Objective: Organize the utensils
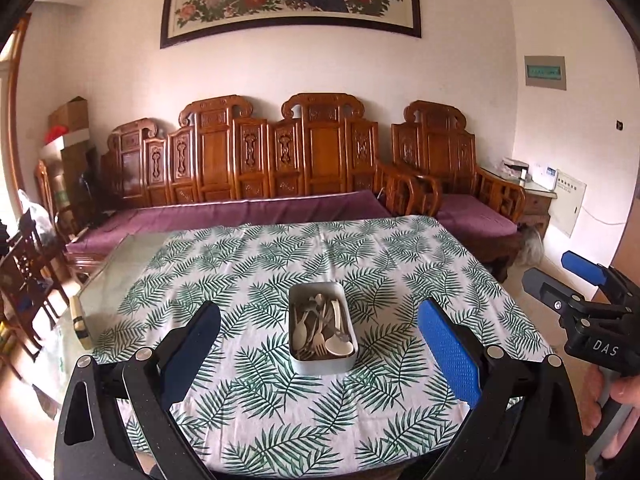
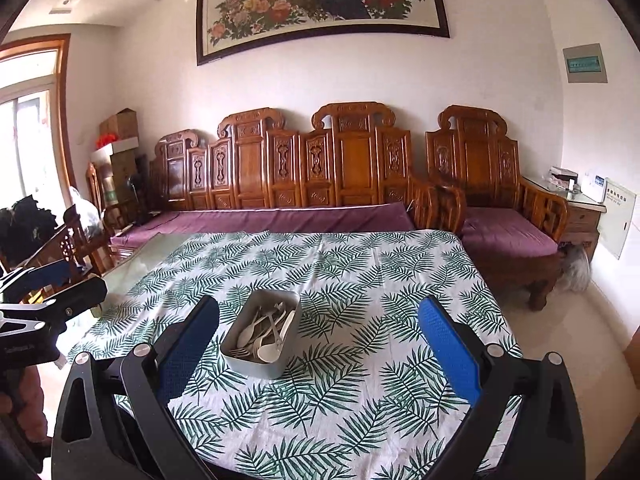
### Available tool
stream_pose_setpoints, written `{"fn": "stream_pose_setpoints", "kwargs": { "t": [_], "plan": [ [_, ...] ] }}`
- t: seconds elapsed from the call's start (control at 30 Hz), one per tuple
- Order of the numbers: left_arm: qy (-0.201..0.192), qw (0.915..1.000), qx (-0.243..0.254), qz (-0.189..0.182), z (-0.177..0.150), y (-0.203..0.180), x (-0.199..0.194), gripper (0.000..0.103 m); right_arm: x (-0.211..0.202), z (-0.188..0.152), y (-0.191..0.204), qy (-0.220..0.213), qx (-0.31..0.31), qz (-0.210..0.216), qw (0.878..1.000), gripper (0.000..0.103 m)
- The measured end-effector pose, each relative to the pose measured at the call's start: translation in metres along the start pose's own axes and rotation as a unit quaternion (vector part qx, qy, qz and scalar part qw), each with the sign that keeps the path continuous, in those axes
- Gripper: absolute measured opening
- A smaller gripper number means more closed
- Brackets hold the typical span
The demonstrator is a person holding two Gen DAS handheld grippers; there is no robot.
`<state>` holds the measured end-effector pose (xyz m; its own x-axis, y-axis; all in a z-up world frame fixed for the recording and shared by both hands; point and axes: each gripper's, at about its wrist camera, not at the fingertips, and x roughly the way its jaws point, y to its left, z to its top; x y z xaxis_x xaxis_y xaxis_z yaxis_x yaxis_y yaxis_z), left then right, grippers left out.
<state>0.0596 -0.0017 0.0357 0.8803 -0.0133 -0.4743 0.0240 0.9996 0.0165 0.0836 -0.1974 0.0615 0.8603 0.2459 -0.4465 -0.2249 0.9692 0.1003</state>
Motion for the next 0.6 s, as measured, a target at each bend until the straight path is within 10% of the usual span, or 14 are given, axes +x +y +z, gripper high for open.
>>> {"fn": "stream_pose_setpoints", "kwargs": {
  "t": [0.6],
  "plan": [
    [-0.004,1.0,-0.003,0.006,-0.0036,-0.0022,-0.001,0.095,-0.0035,-0.0015,-0.0008,-0.005,0.005,-0.007,1.0,0.1]
  ]
}}
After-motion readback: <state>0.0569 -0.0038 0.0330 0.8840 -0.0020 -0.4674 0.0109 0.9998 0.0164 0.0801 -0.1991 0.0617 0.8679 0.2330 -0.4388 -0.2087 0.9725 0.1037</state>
